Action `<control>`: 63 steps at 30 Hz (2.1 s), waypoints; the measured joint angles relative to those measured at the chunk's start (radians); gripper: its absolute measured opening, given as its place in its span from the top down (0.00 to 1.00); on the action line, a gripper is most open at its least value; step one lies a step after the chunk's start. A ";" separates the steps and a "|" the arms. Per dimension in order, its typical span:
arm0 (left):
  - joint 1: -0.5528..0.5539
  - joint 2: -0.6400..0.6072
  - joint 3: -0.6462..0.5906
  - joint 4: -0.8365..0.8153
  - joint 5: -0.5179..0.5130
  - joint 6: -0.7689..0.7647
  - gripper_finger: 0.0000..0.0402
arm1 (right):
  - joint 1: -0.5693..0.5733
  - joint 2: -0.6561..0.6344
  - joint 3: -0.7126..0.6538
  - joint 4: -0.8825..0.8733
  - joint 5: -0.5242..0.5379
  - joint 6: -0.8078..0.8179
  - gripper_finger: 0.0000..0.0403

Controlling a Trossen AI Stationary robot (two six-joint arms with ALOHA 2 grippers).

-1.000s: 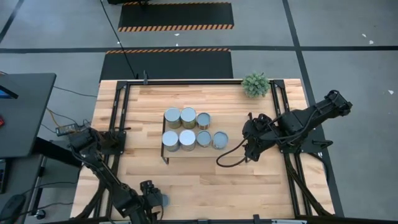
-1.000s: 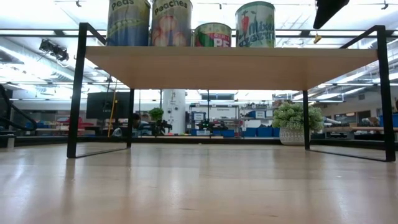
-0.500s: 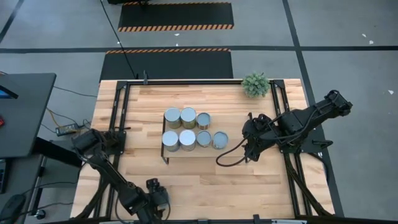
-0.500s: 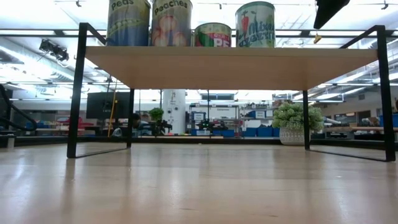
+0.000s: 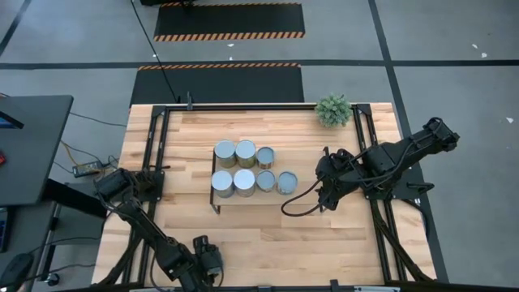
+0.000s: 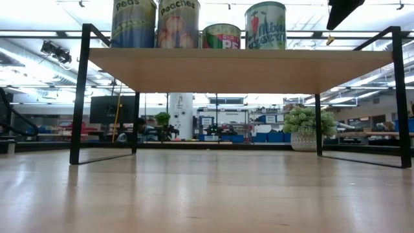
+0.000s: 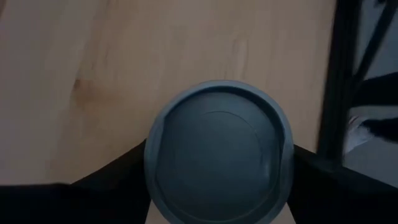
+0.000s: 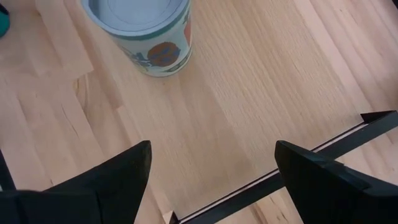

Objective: Pick and place cans onto a shelf
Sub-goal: Put the canned tuna on the shelf

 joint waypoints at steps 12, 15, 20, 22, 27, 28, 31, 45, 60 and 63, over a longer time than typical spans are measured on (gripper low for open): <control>0.087 -0.001 0.221 -0.034 0.045 0.108 0.28 | -0.056 -0.013 0.000 0.000 -0.051 -0.049 0.14; 0.125 -0.001 0.334 -0.120 0.104 0.214 0.28 | -0.091 -0.034 0.000 0.000 -0.057 -0.061 0.14; 0.214 -0.002 0.538 -0.241 0.165 0.448 0.28 | -0.141 -0.083 0.000 -0.001 -0.035 -0.064 0.14; 0.258 -0.002 0.614 -0.296 0.180 0.539 0.28 | -0.157 -0.104 0.000 -0.002 -0.026 -0.057 0.14; 0.377 -0.002 0.783 -0.377 0.193 0.743 0.28 | -0.195 -0.154 0.000 -0.003 -0.018 -0.028 0.14; 0.406 -0.002 0.810 -0.374 0.198 0.771 0.28 | -0.199 -0.161 0.000 -0.003 -0.016 -0.027 0.14; 0.500 -0.003 0.881 -0.374 0.236 0.813 0.28 | -0.205 -0.180 0.000 -0.006 -0.001 -0.026 0.14; 0.956 0.040 0.968 -0.388 0.436 0.840 0.28 | -0.205 -0.223 0.000 -0.015 0.111 -0.031 0.14; 1.043 0.249 1.127 -0.512 0.497 0.989 0.28 | -0.243 -0.262 0.000 -0.048 0.137 -0.135 0.14; 1.042 0.271 1.127 -0.518 0.494 1.033 0.28 | -0.255 -0.274 0.000 -0.043 0.148 -0.134 0.14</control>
